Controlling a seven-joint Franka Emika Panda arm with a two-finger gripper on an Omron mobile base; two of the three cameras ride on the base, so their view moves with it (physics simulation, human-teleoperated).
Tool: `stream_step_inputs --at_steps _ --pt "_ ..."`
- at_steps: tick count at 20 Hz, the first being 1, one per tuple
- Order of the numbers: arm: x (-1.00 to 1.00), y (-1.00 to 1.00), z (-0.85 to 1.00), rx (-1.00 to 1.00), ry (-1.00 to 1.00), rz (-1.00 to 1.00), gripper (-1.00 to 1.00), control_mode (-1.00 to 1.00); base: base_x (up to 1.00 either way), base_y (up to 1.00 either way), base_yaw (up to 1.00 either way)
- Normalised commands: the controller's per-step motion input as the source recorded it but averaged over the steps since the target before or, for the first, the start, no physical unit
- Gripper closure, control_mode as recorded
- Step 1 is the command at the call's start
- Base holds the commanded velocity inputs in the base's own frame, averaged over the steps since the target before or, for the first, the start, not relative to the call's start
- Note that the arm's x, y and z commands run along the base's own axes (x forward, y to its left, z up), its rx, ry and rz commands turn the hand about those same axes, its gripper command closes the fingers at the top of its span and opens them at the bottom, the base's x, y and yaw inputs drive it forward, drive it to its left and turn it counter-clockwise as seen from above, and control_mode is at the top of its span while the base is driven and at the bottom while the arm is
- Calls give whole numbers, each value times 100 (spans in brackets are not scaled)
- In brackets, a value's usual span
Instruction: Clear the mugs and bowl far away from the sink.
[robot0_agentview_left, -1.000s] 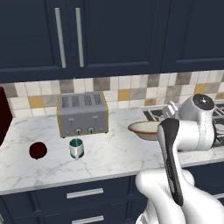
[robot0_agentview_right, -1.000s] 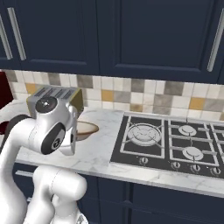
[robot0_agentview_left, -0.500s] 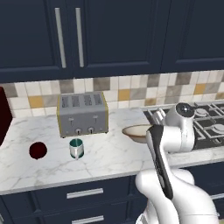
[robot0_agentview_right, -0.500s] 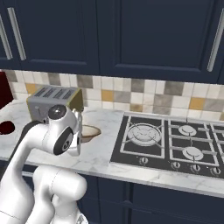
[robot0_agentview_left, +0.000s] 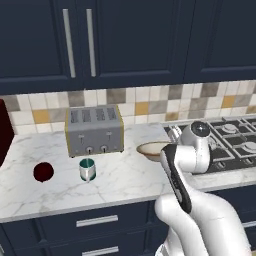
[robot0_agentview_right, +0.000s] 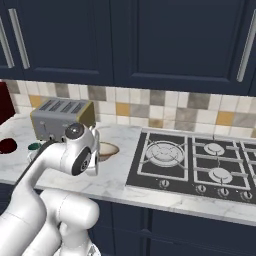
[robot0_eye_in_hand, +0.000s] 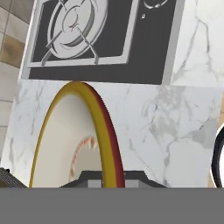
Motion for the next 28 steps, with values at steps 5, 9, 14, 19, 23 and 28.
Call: stream_step_inputs --at_steps 5,9,14,19,23,28 --pt "50 0 -30 0 1 0 100 -100 0 0 0" --pt "44 0 -45 1 6 0 100 -100 0 0 0" --pt "34 0 -48 1 5 0 100 -100 0 0 0" --pt "13 0 -45 0 1 0 100 -100 0 0 0" --pt "1 0 -51 1 1 0 100 -100 0 0 0" --pt "0 0 -56 3 2 0 100 -100 0 0 0"
